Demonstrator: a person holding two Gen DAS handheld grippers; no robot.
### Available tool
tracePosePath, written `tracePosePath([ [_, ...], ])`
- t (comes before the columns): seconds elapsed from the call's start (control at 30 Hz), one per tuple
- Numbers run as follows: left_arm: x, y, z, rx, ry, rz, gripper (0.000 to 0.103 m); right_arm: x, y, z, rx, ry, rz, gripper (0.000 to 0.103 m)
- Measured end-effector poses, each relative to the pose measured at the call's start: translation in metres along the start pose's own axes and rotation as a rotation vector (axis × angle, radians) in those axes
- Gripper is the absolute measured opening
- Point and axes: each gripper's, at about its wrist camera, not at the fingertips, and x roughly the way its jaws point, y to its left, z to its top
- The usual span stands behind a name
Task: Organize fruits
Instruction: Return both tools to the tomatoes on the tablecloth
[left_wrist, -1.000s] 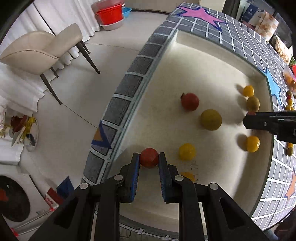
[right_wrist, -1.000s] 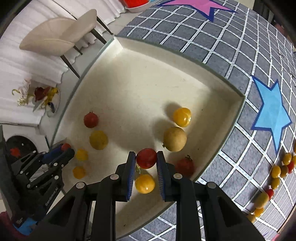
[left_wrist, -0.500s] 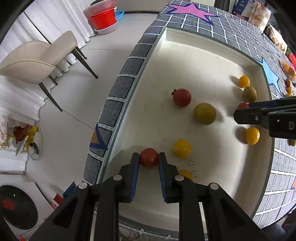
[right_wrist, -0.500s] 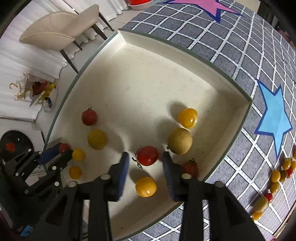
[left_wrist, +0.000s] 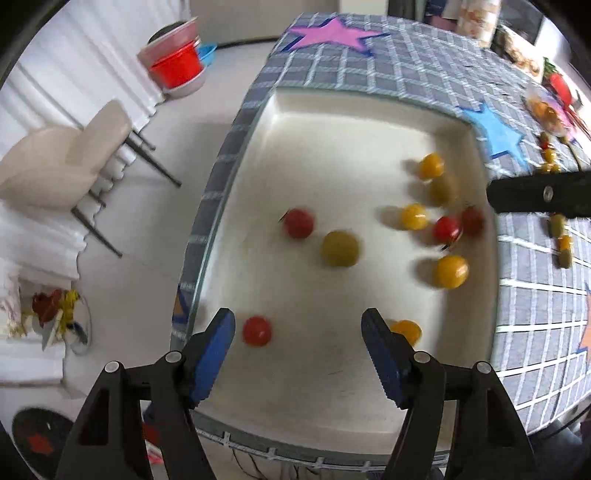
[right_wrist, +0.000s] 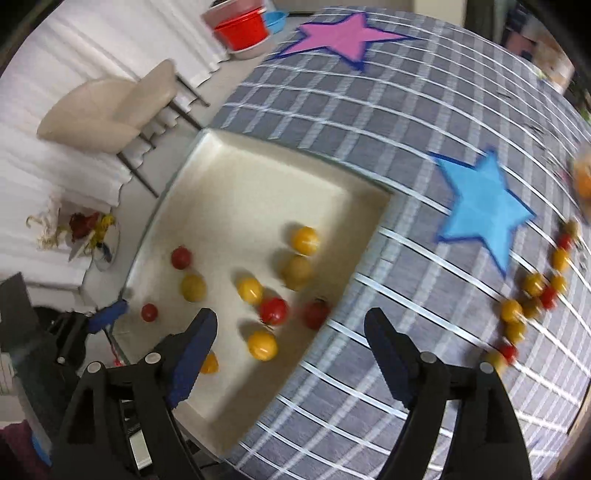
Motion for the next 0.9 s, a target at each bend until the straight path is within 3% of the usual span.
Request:
tracePosePath([
  [0.27, -0.029, -0.066, 0.040, 0.176, -0.093, -0.082, 0.072, -0.036, -0.094, -0.050, 0.219, -0.022, -0.087, 0.085],
  [0.53, -0.020, -0.157, 0.065, 0.316, -0.051, -0.209, 0.072, -0.053, -0.178, -0.109, 0.389, -0.009, -0.206, 0.084],
  [0.7, -0.005, -0.208, 0.071, 0.387, -0.031, -0.240, 0.072, -0.058, -0.210, -0.114, 0.462, -0.035, -0.213, 0.085],
  [0.9, 0.008, -0.244, 0.072, 0.449, -0.021, -0.258, 0.072, -0.060, -0.233, -0.099, 0.465, -0.064, -0.185, 0.082],
])
